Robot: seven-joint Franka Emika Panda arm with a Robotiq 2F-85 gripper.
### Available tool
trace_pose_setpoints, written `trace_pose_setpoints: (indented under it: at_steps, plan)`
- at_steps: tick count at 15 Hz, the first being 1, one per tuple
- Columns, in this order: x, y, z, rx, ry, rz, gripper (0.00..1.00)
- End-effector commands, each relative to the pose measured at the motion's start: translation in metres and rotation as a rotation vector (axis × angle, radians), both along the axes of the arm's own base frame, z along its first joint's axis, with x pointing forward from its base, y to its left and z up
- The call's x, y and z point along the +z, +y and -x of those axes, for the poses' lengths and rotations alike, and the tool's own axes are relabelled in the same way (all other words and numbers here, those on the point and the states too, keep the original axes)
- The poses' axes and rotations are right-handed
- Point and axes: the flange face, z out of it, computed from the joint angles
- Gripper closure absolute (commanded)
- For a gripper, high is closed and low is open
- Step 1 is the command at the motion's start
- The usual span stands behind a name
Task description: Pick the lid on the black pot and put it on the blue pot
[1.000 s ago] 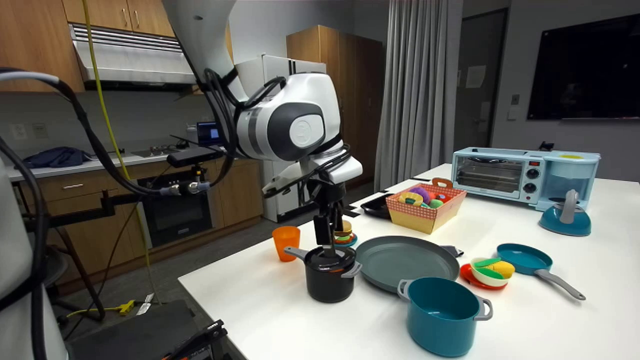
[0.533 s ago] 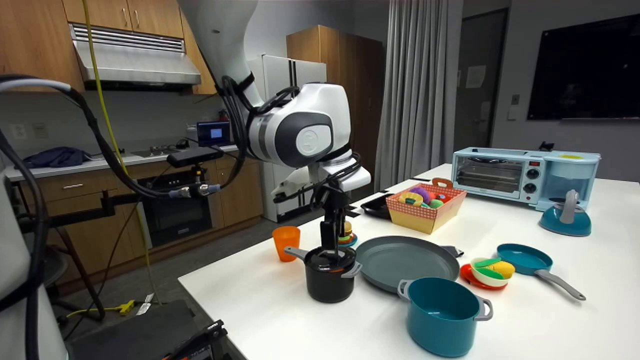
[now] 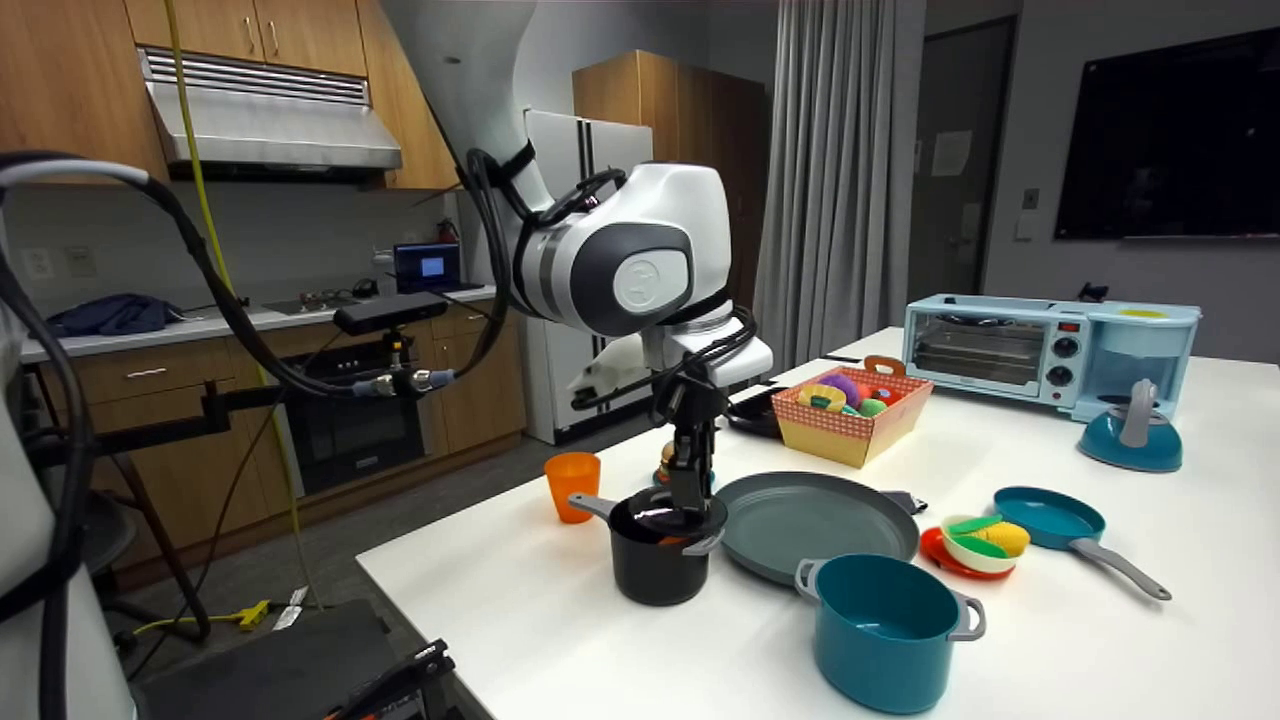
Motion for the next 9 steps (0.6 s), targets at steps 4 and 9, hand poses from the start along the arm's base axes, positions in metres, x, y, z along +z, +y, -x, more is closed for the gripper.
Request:
trace_pose_setpoints:
  at_steps: [4, 9]
  plan:
    - [0.005, -0.0092, -0.0019, -0.017, -0.009, -0.012, 1.0]
    - [0.0116, -0.0083, 0.002, -0.016, -0.026, -0.007, 0.96]
